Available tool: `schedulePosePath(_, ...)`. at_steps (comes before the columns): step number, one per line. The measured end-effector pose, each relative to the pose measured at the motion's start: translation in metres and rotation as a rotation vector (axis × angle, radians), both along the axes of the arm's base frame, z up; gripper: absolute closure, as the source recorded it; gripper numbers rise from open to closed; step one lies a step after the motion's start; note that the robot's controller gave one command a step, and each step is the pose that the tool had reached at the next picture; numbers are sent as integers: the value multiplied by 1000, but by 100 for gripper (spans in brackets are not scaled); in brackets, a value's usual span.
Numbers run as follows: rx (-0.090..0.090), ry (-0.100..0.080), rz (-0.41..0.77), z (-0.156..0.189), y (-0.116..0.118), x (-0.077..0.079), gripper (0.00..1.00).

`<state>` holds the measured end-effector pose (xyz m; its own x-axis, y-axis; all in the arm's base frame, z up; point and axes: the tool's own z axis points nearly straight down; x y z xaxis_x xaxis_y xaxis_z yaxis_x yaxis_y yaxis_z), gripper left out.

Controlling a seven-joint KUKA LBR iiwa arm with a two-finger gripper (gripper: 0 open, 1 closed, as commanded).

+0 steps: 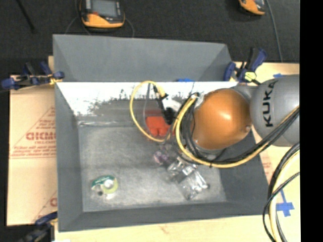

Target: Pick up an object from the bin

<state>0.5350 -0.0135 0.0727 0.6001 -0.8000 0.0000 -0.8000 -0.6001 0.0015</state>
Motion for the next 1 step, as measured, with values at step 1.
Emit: schedulePosePath(1,-1,1,-1,0,0,0,100)
